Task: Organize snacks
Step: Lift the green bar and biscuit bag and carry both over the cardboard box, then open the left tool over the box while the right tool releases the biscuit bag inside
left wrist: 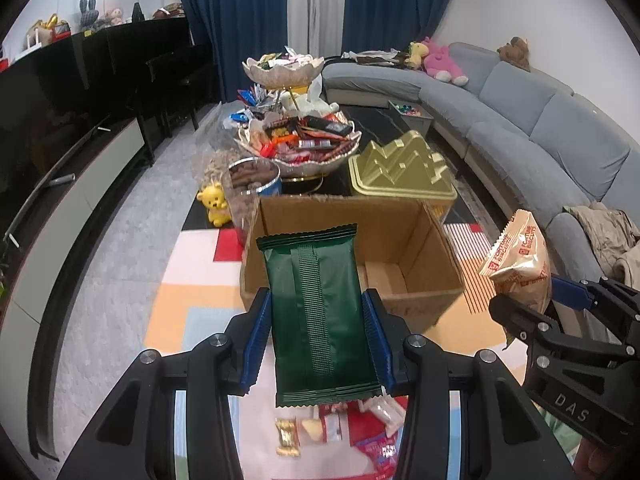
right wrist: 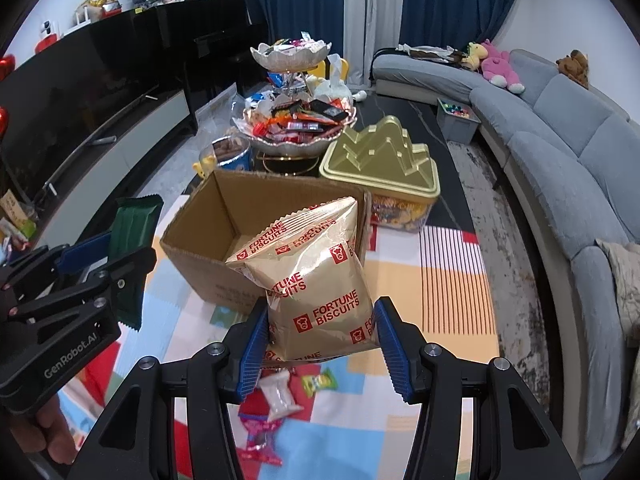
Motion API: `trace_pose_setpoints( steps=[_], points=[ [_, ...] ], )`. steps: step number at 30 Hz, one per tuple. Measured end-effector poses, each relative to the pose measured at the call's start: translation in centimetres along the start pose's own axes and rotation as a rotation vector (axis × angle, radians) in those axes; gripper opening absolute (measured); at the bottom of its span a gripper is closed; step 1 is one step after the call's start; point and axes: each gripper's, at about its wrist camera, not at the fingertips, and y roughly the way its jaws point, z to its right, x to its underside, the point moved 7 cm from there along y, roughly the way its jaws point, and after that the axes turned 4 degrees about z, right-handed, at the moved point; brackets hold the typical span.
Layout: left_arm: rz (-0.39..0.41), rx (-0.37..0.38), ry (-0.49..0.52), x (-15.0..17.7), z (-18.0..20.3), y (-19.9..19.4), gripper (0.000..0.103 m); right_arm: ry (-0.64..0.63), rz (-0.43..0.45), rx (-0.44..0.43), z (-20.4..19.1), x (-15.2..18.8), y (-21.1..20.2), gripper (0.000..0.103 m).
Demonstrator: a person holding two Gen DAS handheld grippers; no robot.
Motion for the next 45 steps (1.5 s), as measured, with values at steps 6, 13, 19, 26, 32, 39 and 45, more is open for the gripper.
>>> trace_pose_setpoints(
  steps=[6, 13, 19, 26, 32, 39, 45],
  points=[
    [0.003, 0.006, 0.011, -2.2, -0.1, 1.8, 0.045, 0.001, 0.007, -0.002, 0.0, -2.0, 1.3, 0.053],
    [-0.002, 0.005, 0.002, -4.2, -0.9, 4.3, 0.045, -0.005, -0.003, -0.005, -0.1, -3.9, 3.2, 0.053],
    [-0.014, 0.002, -0.002, -5.3, -1.7, 6.6, 0.045, -0.007, -0.017, -0.010, -0.6, -5.2, 5.3, 0.053],
    [-0.053, 0.009, -0.014, -5.3, -2.0, 9.3, 0.045, -0.009, -0.042, -0.009, -0.8, -6.0, 7.6, 0.054],
    [-0.077, 0.027, -0.019, -5.3, -1.9, 10.5, 0.045, -0.023, -0.062, -0.026, -0.9, -6.1, 9.1, 0.054],
    [-0.082, 0.013, -0.027, -4.9, -2.5, 10.7, 0.062, -0.024, -0.062, -0.006, -0.6, -6.0, 9.3, 0.072],
    [-0.070, -0.006, -0.015, -4.9, -2.5, 9.8, 0.073, -0.016, -0.045, 0.017, 0.0, -6.1, 8.5, 0.075]
  ],
)
